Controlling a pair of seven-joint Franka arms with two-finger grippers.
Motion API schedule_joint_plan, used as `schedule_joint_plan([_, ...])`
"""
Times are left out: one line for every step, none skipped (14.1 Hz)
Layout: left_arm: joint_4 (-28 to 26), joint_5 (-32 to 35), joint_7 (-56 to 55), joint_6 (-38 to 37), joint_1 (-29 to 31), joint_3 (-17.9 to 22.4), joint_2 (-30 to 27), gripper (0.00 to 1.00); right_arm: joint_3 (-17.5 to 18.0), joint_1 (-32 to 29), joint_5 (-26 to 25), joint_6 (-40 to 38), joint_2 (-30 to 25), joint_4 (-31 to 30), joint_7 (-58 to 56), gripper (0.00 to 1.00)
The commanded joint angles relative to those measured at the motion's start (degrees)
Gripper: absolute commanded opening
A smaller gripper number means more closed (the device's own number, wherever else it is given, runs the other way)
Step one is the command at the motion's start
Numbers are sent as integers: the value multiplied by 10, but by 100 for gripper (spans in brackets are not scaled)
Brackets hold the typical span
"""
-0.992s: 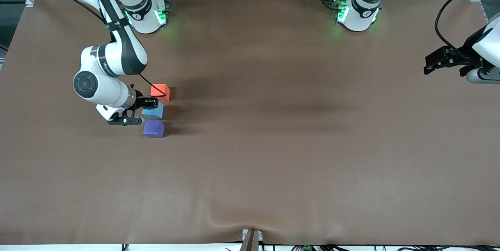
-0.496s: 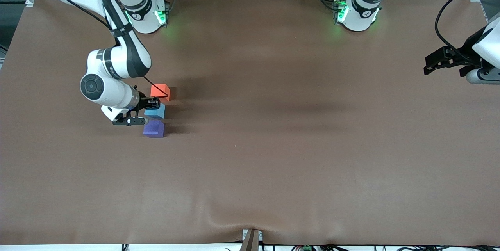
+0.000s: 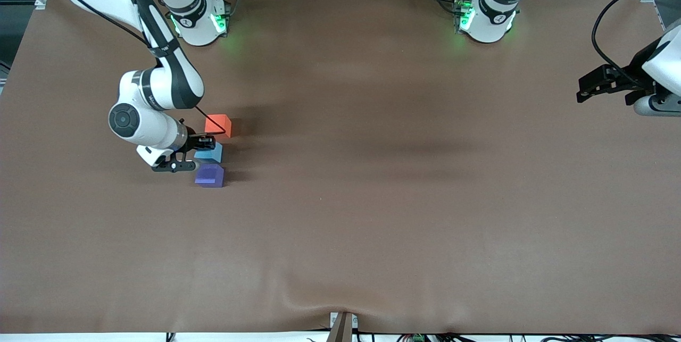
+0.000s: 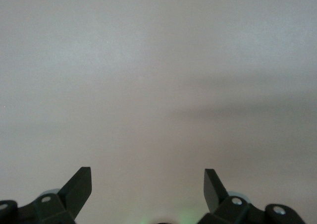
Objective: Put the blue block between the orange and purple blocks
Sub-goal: 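Lower the blue cube between the orange and purple cubes, open the right gripper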
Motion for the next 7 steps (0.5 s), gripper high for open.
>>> schedule_joint_plan([10, 3, 15, -8, 4, -1, 3, 100, 8, -6, 3, 13, -5, -10, -13, 0])
schedule_joint_plan([10, 3, 15, -8, 3, -1, 3, 100, 9, -5, 4, 13, -5, -10, -13, 0])
schedule_joint_plan([10, 3, 15, -8, 2, -1, 4, 100, 9, -2, 4, 13, -5, -10, -13, 0])
schedule_joint_plan([10, 3, 15, -8, 2, -1, 3, 100, 9, 0, 4, 13, -5, -10, -13, 0])
schedule_joint_plan([10, 3, 15, -8, 1, -1, 3, 100, 9, 1, 4, 15, -2, -10, -13, 0])
schedule_joint_plan([10, 3, 16, -8, 1, -1, 3, 100, 9, 1, 4, 19, -1, -11, -13, 0])
schedule_joint_plan([10, 4, 16, -8, -2, -1, 3, 100, 9, 3, 4, 21, 0, -11, -13, 0])
